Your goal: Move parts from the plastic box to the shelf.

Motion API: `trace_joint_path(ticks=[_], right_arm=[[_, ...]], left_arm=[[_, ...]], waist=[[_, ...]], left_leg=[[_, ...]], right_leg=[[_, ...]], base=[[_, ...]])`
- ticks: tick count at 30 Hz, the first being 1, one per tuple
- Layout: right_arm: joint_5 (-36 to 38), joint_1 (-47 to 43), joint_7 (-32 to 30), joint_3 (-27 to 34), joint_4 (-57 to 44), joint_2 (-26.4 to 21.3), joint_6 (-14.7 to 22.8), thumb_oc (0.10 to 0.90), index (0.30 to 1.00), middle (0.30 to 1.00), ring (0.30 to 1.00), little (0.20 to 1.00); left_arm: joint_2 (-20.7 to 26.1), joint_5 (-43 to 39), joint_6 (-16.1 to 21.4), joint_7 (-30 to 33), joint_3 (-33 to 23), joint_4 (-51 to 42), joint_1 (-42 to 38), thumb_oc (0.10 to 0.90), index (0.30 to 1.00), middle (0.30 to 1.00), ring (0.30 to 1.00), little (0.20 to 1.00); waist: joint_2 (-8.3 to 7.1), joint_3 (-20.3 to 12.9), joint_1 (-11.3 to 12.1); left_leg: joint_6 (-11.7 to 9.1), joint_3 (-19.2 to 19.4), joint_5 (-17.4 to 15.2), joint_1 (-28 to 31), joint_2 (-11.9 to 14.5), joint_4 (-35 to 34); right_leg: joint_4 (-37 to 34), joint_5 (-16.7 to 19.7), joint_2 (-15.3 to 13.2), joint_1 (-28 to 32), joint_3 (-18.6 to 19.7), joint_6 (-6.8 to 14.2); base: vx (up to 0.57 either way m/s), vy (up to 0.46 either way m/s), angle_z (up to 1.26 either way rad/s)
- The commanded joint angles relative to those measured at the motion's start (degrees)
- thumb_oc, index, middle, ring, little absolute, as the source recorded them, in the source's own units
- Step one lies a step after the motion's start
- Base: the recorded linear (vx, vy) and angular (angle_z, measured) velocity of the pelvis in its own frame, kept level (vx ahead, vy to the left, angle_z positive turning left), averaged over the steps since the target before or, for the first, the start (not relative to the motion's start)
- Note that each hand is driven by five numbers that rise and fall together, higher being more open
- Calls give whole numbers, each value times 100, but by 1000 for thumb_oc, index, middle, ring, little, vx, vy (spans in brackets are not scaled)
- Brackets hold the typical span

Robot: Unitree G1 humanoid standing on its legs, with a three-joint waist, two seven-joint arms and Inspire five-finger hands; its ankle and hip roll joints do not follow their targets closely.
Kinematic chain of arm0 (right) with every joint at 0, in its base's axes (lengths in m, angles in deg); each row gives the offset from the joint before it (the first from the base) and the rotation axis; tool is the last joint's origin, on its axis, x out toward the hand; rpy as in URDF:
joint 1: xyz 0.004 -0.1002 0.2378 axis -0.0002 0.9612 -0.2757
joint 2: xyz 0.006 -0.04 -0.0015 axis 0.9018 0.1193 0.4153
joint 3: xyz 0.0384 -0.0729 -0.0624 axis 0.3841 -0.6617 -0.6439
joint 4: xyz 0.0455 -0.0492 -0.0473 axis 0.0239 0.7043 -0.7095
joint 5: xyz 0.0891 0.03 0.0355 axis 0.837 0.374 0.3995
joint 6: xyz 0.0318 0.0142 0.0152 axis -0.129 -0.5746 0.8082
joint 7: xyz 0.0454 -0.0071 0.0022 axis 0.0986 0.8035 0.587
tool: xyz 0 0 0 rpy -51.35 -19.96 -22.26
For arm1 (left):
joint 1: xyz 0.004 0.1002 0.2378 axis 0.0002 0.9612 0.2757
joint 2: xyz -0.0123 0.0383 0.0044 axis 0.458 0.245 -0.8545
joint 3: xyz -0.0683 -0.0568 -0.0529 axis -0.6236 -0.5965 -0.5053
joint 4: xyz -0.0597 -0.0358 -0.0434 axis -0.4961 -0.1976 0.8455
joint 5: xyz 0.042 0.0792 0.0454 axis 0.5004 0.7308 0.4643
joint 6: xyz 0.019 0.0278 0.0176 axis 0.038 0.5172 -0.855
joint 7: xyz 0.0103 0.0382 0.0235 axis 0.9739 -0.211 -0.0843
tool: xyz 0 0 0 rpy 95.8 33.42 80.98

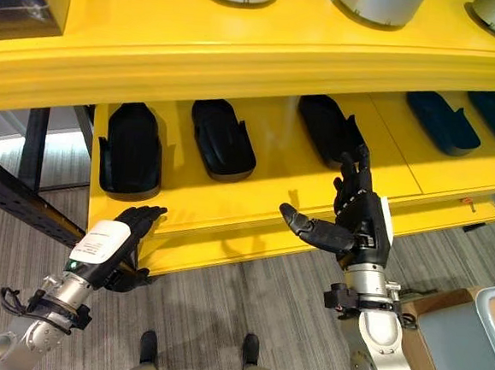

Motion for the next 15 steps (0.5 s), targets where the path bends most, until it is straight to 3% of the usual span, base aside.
trace_joint_path(ticks=[1, 15], right_arm=[[-140, -645, -8, 506, -592, -85, 692, 900, 1000, 1000, 1000, 1000], [-155, -539, 12, 539, -572, 36, 598, 900, 1000, 1000, 1000, 1000]], left_arm=[[-65, 182, 120, 495, -293, -120, -425, 900, 1000, 1000, 1000, 1000], [-275, 259, -171, 496, -300, 587, -469, 900, 1000, 1000, 1000, 1000]], waist=[[-102, -225, -112], [-105, -206, -155]], left_leg=[[14, 146, 178, 290, 106, -43], [12, 179, 166, 282, 97, -43]], right_leg=[[991, -572, 326, -247, -68, -315], [963, -544, 329, -282, -32, -326]], base=[[0, 0, 0], [0, 0, 0]])
